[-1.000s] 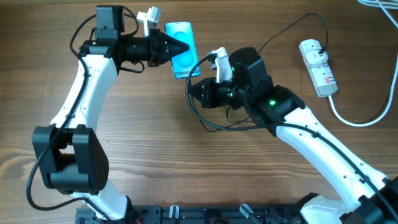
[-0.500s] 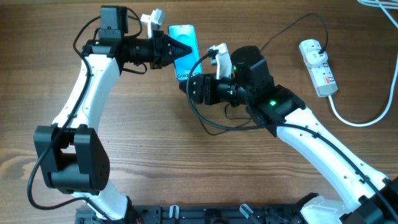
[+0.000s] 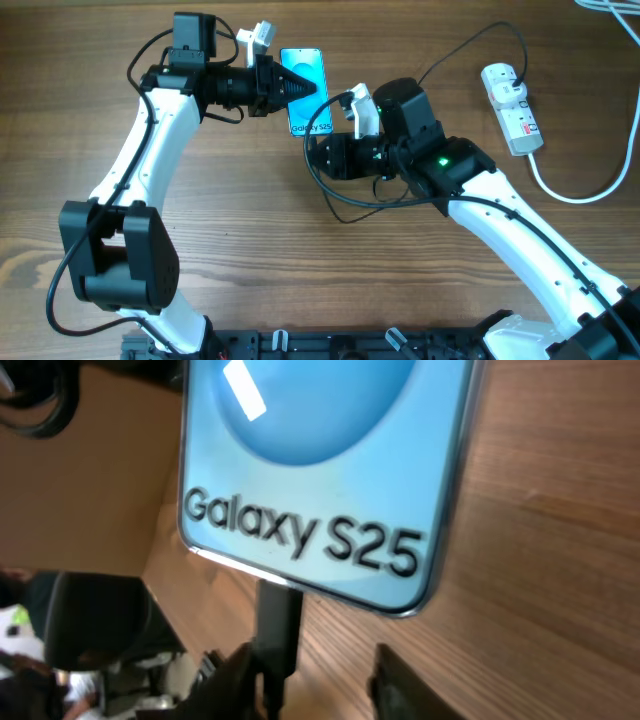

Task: Plug charger to phone and switch on socket
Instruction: 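Push the USB-C connector up into the phone's bottom port with the right gripper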

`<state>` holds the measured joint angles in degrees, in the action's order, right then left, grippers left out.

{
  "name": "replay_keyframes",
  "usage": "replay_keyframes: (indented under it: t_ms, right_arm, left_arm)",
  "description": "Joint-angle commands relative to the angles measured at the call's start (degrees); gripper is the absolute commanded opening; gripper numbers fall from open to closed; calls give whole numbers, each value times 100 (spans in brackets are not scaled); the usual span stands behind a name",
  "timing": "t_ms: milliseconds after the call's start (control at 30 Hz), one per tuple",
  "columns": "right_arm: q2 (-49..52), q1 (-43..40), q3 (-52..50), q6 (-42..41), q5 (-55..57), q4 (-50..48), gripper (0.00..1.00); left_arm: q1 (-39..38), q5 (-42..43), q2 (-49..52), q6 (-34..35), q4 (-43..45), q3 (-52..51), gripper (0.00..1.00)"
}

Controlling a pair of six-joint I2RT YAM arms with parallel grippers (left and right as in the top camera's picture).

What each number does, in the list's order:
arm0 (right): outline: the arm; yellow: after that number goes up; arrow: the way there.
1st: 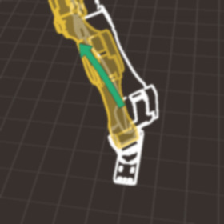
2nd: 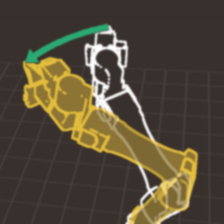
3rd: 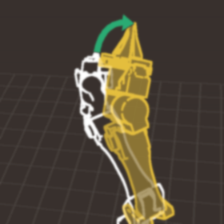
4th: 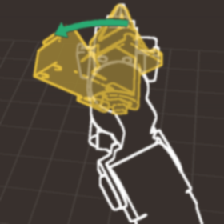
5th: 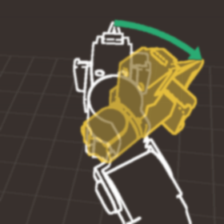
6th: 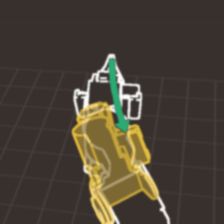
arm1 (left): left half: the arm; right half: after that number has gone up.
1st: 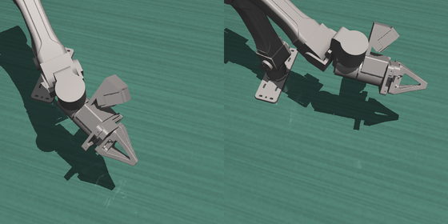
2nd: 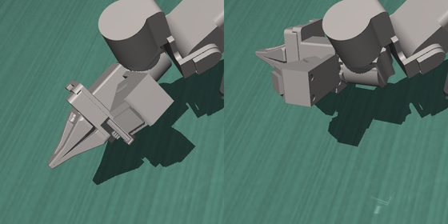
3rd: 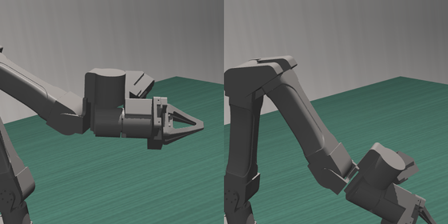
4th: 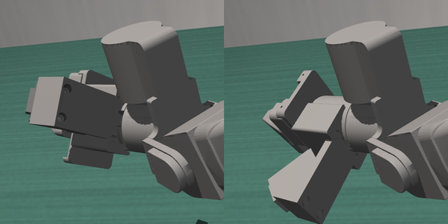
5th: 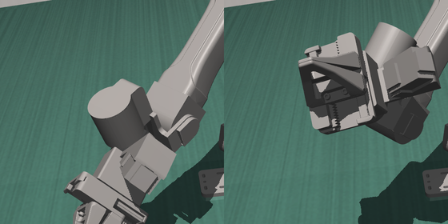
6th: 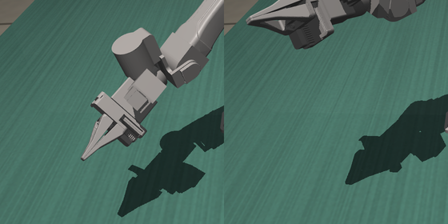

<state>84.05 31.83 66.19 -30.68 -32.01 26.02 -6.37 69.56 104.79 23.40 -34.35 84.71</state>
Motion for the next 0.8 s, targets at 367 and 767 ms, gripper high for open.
replay_keyframes:
  t_ms: [367, 767]
  right_arm:
    - [-4, -42, 142, -599, -68, -525, 4]
    - [-4, -122, 142, -835, 136, -949, 4]
  left_arm:
    - [-175, 127, -98, -264, -103, -7, 4]
    - [-358, -2, -98, -396, -431, -7, 4]
